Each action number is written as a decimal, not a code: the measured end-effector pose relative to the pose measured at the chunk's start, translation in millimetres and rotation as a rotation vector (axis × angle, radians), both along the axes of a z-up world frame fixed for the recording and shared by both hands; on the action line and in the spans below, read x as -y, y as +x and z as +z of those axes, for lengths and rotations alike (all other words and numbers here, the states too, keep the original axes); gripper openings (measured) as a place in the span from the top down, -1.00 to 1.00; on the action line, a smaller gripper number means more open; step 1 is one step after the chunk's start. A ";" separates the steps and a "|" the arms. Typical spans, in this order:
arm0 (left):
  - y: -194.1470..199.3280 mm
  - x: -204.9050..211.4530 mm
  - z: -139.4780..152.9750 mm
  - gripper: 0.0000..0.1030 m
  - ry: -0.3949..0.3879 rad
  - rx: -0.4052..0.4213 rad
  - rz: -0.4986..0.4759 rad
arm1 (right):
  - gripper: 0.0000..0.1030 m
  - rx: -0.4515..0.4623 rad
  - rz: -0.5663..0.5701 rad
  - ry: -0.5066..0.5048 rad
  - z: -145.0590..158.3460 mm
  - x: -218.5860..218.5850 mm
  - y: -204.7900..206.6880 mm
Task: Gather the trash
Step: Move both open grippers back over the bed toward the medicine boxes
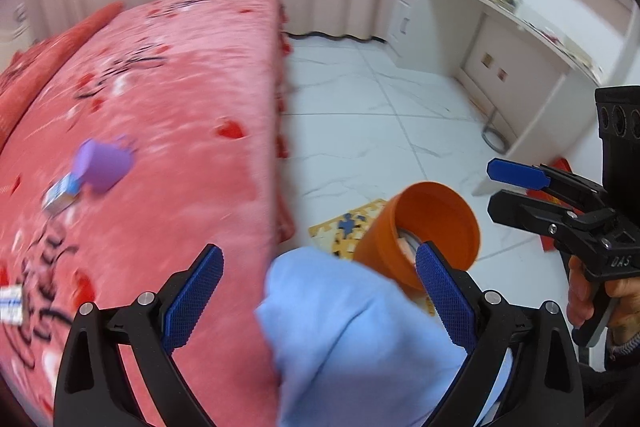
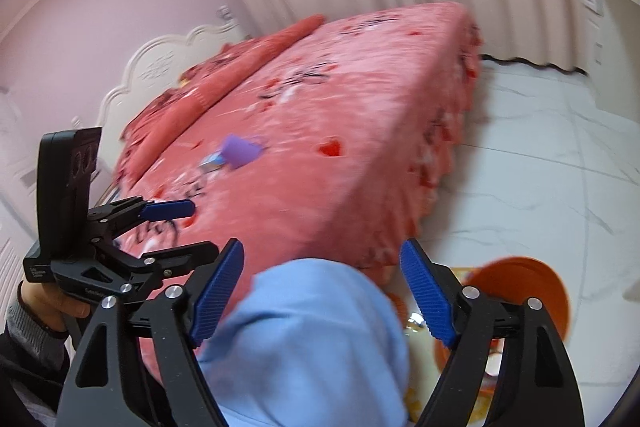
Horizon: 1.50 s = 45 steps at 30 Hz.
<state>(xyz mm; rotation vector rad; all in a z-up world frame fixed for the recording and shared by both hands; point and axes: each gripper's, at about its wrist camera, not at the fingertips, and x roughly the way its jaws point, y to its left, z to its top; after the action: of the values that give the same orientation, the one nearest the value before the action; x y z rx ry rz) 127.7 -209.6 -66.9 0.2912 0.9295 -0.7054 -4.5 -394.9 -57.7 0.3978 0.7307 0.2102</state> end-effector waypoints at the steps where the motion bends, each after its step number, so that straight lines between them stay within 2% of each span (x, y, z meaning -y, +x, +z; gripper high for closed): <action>1: -0.2 -6.6 1.0 -0.85 -0.002 0.003 0.016 | -0.55 0.004 0.022 -0.001 1.7 -10.0 4.7; 11: 5.8 -120.5 7.9 -0.85 -0.017 0.008 0.278 | -0.55 0.038 0.278 -0.022 19.9 -123.4 55.9; 20: 15.9 -210.3 4.6 -0.85 -0.028 -0.004 0.509 | -0.55 0.047 0.442 -0.039 21.6 -202.0 102.8; 26: 28.3 -243.9 -1.8 -0.85 -0.042 -0.032 0.589 | -0.55 0.040 0.517 -0.052 18.1 -238.3 132.2; 32: 45.4 -268.8 -7.6 -0.85 -0.046 -0.050 0.624 | -0.55 0.025 0.560 -0.054 8.1 -264.9 163.3; 39: 71.9 -288.5 -20.7 -0.85 -0.051 -0.078 0.678 | -0.55 0.006 0.601 -0.067 -14.7 -292.1 213.2; 45: 99.0 -303.6 -34.0 -0.85 -0.064 -0.100 0.757 | -0.55 -0.024 0.643 -0.093 -46.5 -311.0 272.1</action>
<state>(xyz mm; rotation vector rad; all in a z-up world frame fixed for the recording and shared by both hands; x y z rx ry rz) 226.7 94.1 -100.9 -0.1601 1.0164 -0.0497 267.6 -83.8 -104.2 0.0647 0.8732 0.7736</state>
